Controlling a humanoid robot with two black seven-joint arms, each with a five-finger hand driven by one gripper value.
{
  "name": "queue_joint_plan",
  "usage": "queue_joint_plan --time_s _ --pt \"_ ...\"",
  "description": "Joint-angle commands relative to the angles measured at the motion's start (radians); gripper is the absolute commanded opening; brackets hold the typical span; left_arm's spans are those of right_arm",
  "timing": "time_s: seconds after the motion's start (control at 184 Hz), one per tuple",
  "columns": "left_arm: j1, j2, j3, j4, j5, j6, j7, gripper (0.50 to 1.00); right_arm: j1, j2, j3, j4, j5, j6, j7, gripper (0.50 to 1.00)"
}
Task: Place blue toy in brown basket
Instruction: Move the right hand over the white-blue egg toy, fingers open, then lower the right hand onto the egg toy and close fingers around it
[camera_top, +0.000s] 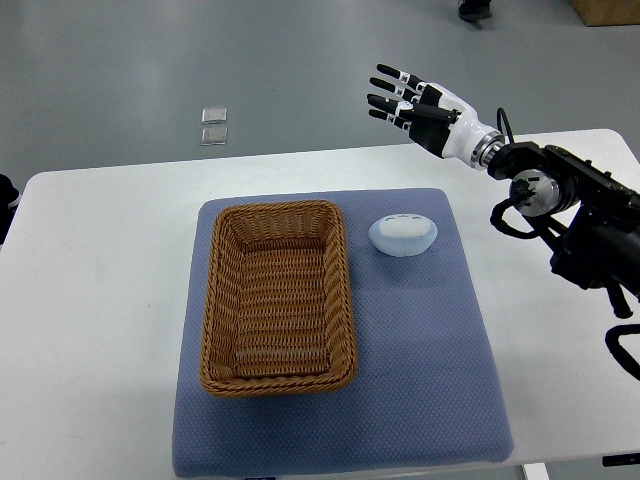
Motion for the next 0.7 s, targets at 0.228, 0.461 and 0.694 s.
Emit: queue_joint_plan --time_s 0.228,0.461,0.694 --pt "-0.002 0.0 0.002 -0.002 0.0 -0.002 -0.001 1.0 0.167 -0.152 -0.265 0.164 -0.589 0.052 -0.036 0.909" --pt "-0.005 0.0 0.005 -0.005 0.001 -0.003 0.001 1.0 0.271 -0.289 -0.492 0.388 -0.805 0.066 -0.107 0.909" --pt "-0.012 0.0 0.005 -0.005 0.001 -0.003 0.001 1.0 0.256 -0.287 -0.507 0.398 -0.81 0.065 -0.176 0.909"
